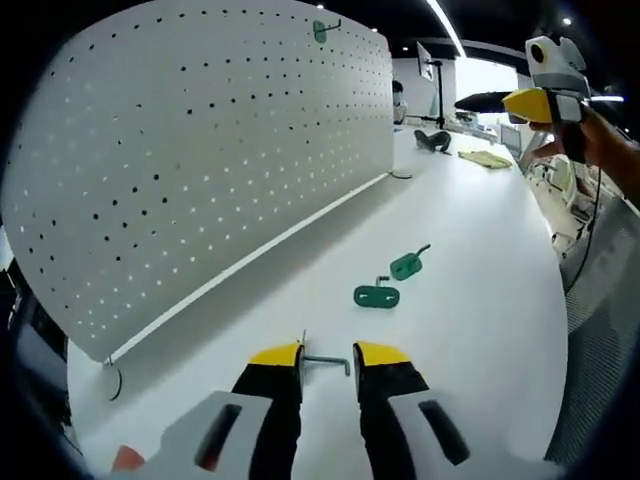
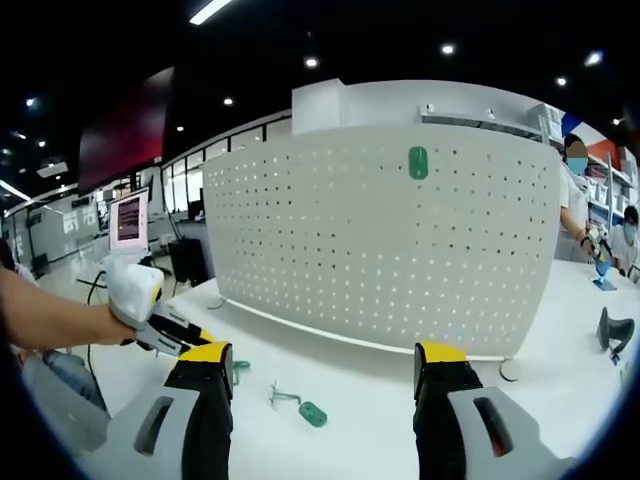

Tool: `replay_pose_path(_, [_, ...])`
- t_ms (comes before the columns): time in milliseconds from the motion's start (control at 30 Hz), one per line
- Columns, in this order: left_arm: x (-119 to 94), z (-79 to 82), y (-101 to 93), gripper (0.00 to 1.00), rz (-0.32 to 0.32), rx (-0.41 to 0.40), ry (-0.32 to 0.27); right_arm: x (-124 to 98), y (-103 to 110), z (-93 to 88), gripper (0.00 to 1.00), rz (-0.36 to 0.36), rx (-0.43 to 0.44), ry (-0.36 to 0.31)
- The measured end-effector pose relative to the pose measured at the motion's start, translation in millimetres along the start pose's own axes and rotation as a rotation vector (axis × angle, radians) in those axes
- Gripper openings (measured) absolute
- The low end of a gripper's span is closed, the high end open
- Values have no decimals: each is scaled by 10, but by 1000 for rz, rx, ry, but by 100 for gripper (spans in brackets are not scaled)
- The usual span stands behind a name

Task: Insert the hook assembly into the mounting plate slot until the hook locks in place.

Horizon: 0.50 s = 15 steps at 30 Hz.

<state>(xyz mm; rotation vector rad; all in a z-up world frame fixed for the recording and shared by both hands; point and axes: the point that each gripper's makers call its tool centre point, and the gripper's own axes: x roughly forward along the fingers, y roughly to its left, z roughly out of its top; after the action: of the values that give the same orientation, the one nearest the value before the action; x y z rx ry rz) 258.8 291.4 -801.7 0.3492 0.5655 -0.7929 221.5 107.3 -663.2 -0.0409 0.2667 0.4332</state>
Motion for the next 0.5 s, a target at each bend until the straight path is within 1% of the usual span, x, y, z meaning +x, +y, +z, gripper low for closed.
replay_pose_path(100, [41, -57, 17, 19, 0, 4, 20, 6, -5, -6, 75, 1, 2, 3])
replay_pose_path(267, [80, -108, 57, 18, 9, 8, 29, 7, -14, 3, 75, 1, -1, 3])
replay_pose_path(433, [125, -184, 88, 17, 15, 3, 50, 17, -17, -1, 74, 2, -3, 8])
replay_pose_path(500, [129, -196, 98, 16, 18, -1, 49, 18, -15, -1, 74, 3, -3, 9])
